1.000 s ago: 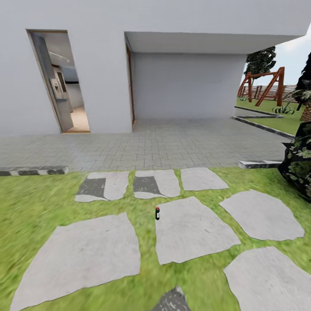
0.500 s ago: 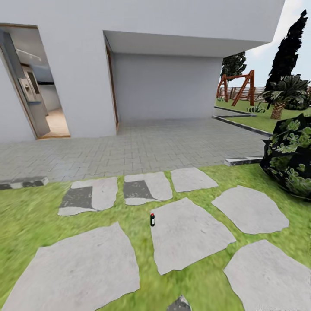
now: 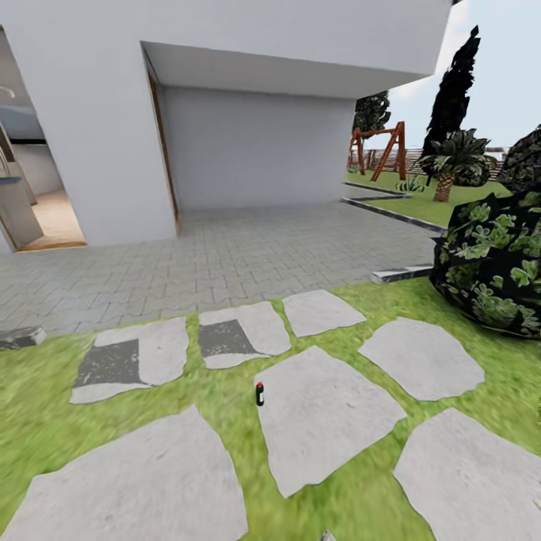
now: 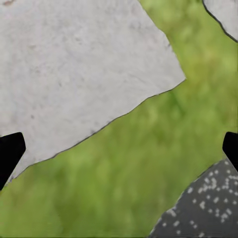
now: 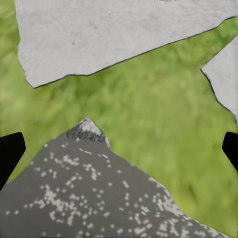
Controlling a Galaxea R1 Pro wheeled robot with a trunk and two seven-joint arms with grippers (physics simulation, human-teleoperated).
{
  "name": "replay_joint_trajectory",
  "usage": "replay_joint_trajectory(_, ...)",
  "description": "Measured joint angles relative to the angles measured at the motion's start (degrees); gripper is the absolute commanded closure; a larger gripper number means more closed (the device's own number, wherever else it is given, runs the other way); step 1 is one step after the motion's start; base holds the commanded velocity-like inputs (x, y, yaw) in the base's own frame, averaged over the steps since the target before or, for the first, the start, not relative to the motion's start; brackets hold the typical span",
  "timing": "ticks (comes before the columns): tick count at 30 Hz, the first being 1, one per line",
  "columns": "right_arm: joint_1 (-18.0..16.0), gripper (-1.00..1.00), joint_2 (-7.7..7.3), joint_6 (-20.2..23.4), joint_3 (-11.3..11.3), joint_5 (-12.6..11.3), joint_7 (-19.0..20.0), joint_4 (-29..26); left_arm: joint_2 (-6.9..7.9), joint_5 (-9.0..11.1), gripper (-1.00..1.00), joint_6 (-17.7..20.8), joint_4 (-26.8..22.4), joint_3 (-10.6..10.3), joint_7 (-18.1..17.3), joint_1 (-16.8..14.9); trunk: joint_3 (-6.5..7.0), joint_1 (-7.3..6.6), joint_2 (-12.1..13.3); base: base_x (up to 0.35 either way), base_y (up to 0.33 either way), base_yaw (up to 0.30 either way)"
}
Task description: Pick up the pesticide atomizer in the garden and spray insectifuge to fully cover both potted plants in the garden.
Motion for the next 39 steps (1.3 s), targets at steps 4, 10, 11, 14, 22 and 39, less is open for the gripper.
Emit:
replay_joint_trajectory(4, 0.0, -1.00, 0.00, 0.0, 0.0, 0.0, 0.0, 0.0, -0.02, 0.0, -1.00, 0.0, 0.0, 0.0, 0.0, 0.0, 0.00, 0.00, 0.0, 0.228, 0.261, -0.221)
replay_joint_trajectory(10, 0.0, -1.00, -0.01, 0.0, 0.0, 0.0, 0.0, 0.0, 0.00, 0.0, -1.00, 0.0, 0.0, 0.0, 0.0, 0.0, 0.00, 0.00, 0.0, 0.230, 0.259, -0.218)
replay_joint_trajectory(11, 0.0, -1.00, 0.00, 0.0, 0.0, 0.0, 0.0, 0.0, 0.00, 0.0, -1.00, 0.0, 0.0, 0.0, 0.0, 0.0, 0.00, 0.00, 0.0, 0.231, 0.259, -0.218)
replay_joint_trajectory(14, 0.0, -1.00, 0.00, 0.0, 0.0, 0.0, 0.0, 0.0, 0.00, 0.0, -1.00, 0.0, 0.0, 0.0, 0.0, 0.0, 0.00, 0.00, 0.0, 0.231, 0.259, -0.217)
replay_joint_trajectory(22, 0.0, -1.00, 0.00, 0.0, 0.0, 0.0, 0.0, 0.0, 0.00, 0.0, -1.00, 0.0, -0.1, 0.0, 0.0, 0.0, 0.00, 0.00, 0.0, 0.212, 0.270, -0.217)
replay_joint_trajectory(39, 0.0, -1.00, -0.04, 0.0, 0.0, 0.0, 0.0, 0.0, 0.00, 0.0, -1.00, 0.0, 0.0, -0.1, 0.0, 0.0, 0.00, 0.02, 0.0, 0.055, 0.296, -0.217)
